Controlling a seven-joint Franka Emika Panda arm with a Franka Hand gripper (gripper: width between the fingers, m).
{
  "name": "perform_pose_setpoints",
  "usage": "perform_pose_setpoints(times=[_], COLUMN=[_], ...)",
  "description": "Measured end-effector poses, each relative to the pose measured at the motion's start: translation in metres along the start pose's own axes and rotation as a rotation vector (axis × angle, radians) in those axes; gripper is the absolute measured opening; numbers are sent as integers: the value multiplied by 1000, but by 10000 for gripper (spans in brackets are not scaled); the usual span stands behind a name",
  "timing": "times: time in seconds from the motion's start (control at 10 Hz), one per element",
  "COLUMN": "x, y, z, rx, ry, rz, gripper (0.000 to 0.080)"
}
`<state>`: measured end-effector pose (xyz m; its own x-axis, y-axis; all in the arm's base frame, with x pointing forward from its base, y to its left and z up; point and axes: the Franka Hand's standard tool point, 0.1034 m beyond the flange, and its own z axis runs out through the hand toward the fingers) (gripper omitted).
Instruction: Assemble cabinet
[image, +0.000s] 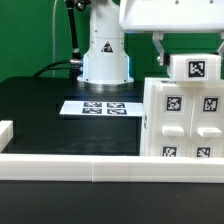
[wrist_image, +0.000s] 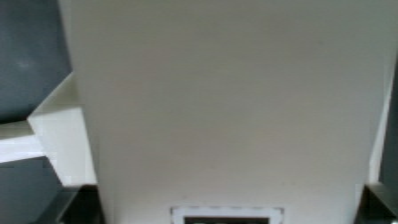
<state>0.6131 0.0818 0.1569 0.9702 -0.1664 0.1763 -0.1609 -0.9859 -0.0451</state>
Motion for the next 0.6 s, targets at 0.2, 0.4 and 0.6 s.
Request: perform_pose_setpoints(times=[0.2, 0.4, 0.6], x=[0, 0, 0], y=[0, 0, 0], z=[0, 0, 0], rx=[0, 0, 0], ry=[0, 0, 0], rz=[0, 0, 0], gripper=[561, 561, 561])
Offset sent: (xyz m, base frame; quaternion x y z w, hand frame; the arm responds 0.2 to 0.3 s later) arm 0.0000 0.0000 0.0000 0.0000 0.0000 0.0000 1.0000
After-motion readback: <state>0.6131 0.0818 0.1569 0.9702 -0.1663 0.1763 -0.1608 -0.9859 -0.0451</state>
